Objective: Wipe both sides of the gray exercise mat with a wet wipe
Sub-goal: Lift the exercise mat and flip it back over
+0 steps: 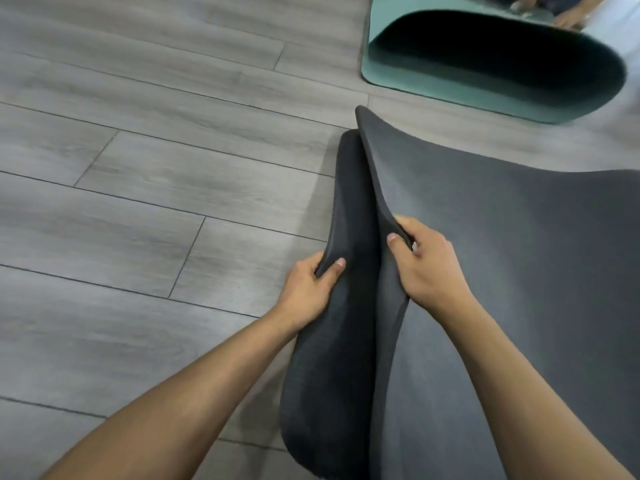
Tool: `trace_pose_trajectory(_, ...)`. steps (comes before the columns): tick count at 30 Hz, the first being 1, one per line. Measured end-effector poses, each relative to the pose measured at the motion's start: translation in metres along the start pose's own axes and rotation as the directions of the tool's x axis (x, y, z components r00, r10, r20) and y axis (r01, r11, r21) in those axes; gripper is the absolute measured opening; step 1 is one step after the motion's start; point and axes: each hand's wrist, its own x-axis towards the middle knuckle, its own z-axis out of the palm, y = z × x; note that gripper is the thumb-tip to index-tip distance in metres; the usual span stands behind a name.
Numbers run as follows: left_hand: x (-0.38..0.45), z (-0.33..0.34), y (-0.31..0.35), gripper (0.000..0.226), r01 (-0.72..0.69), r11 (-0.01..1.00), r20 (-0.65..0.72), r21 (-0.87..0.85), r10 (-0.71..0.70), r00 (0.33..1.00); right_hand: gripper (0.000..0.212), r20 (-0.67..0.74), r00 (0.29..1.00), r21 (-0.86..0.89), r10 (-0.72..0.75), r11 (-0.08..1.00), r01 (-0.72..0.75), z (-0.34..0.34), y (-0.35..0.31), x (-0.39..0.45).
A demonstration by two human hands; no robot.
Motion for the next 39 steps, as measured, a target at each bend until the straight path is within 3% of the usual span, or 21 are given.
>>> trace_pose_trajectory(6, 0.018, -0.071, 0.007, 0.024, -0.1, 0.991, -0.173, -0.084, 0.084, 0.981, 0.029, -0.036, 0.99, 0.141, -0.135, 0.98, 0.139, -0.002, -0.056, 0.017)
trace_pose_trajectory(12, 0.015, -0.197, -0.021, 0.025, 0.027, 0.969, -0.362, 0.245, 0.066, 0.93, 0.026, -0.051, 0.972, 0.167, -0.228, 0.958, 0.233, 0.02, -0.106, 0.039)
trace_pose_trajectory(17, 0.005, -0.229, -0.042, 0.03, 0.217, 0.877, -0.385, 0.429, -0.04, 0.922, 0.025, -0.08, 0.977, 0.202, -0.195, 0.957, 0.208, 0.021, -0.11, 0.041)
trace_pose_trajectory(19, 0.016, -0.227, -0.029, 0.044, 0.349, 0.79, -0.375, 0.505, -0.164, 0.913, 0.025, -0.056, 0.986, 0.206, -0.158, 0.964, 0.167, 0.017, -0.107, 0.033)
trace_pose_trajectory(21, 0.014, -0.214, 0.009, 0.071, 0.496, 0.635, -0.401, 0.592, -0.302, 0.865, 0.023, -0.046, 0.993, 0.212, -0.11, 0.97, 0.117, 0.004, -0.109, 0.028)
trace_pose_trajectory(22, 0.005, -0.202, 0.038, 0.08, 0.51, 0.612, -0.401, 0.604, -0.32, 0.858, 0.023, -0.043, 0.996, 0.212, -0.077, 0.974, 0.084, -0.006, -0.111, 0.026)
trace_pose_trajectory(23, -0.008, -0.188, 0.073, 0.082, 0.47, 0.643, -0.371, 0.605, -0.295, 0.881, 0.023, -0.031, 0.998, 0.21, -0.057, 0.976, 0.062, -0.019, -0.115, 0.023)
trace_pose_trajectory(24, -0.025, -0.173, 0.109, 0.081, 0.397, 0.736, -0.317, 0.548, -0.256, 0.913, 0.024, -0.009, 0.999, 0.204, -0.042, 0.978, 0.043, -0.031, -0.12, 0.02)
trace_pose_trajectory(26, -0.065, -0.129, 0.182, 0.09, 0.317, 0.893, -0.108, 0.319, -0.298, 0.948, 0.024, 0.003, 1.0, 0.164, 0.019, 0.986, -0.019, -0.053, -0.131, 0.015)
trace_pose_trajectory(28, -0.121, -0.08, 0.224, 0.108, 0.317, 0.909, 0.089, 0.272, -0.352, 0.932, 0.025, -0.022, 0.996, 0.193, 0.084, 0.978, -0.079, -0.064, -0.144, 0.006)
trace_pose_trajectory(29, -0.133, -0.057, 0.244, 0.107, 0.298, 0.868, 0.115, 0.397, -0.369, 0.922, 0.025, -0.009, 0.994, 0.24, 0.113, 0.965, -0.107, -0.071, -0.155, 0.006)
trace_pose_trajectory(31, -0.16, -0.029, 0.259, 0.088, 0.325, 0.806, 0.02, 0.495, -0.385, 0.923, 0.025, 0.102, 0.979, 0.303, 0.177, 0.932, -0.201, -0.076, -0.173, 0.0)
trace_pose_trajectory(34, -0.171, -0.026, 0.276, 0.057, 0.332, 0.808, -0.132, 0.487, -0.308, 0.942, 0.026, 0.195, 0.967, 0.21, 0.166, 0.956, -0.207, -0.105, -0.189, 0.002)
trace_pose_trajectory(39, -0.187, -0.029, 0.351, 0.047, 0.309, 0.866, -0.018, 0.394, -0.328, 0.944, 0.027, 0.244, 0.923, 0.033, 0.296, 0.949, -0.313, -0.2, -0.22, 0.007)
